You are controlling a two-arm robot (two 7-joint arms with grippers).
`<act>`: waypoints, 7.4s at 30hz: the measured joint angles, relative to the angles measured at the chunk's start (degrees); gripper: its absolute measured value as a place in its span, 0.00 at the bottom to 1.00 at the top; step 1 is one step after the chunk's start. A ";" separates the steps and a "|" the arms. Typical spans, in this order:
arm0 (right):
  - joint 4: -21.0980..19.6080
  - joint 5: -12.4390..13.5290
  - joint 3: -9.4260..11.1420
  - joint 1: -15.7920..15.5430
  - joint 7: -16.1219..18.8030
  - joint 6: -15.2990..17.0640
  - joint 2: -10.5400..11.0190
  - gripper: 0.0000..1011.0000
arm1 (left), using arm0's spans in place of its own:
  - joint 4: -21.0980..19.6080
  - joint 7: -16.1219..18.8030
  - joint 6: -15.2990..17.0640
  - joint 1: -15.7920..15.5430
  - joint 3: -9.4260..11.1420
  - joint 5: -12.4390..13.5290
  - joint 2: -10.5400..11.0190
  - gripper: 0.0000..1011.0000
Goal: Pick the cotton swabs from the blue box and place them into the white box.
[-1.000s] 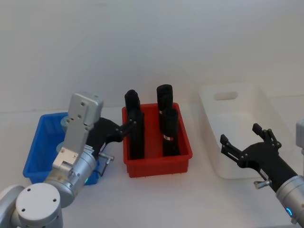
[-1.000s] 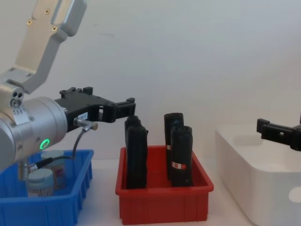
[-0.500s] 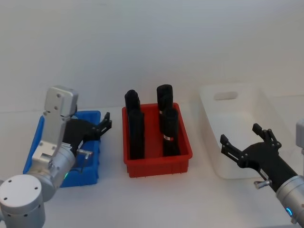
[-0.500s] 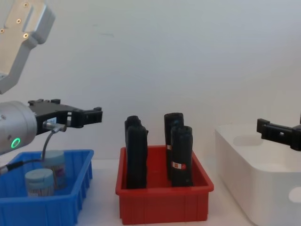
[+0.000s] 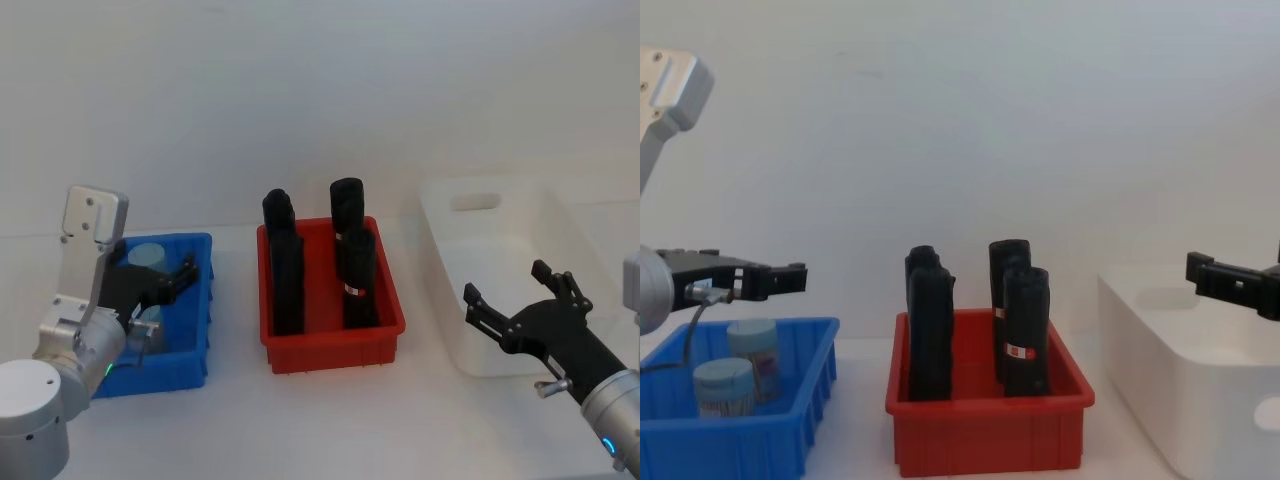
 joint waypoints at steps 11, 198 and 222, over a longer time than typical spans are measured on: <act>0.00 0.00 0.00 0.00 0.00 0.00 0.00 0.99 | 5.69 -1.51 0.53 -2.02 -1.09 -0.76 -0.41 0.99; -2.12 -9.02 -1.93 8.24 20.36 8.52 -0.06 0.99 | 2.67 -56.97 4.14 -19.17 1.92 2.03 -5.10 0.64; 1.79 -10.33 -2.81 13.32 22.69 9.96 -2.57 0.99 | 2.67 -57.04 4.13 -19.22 1.91 2.03 -5.11 0.64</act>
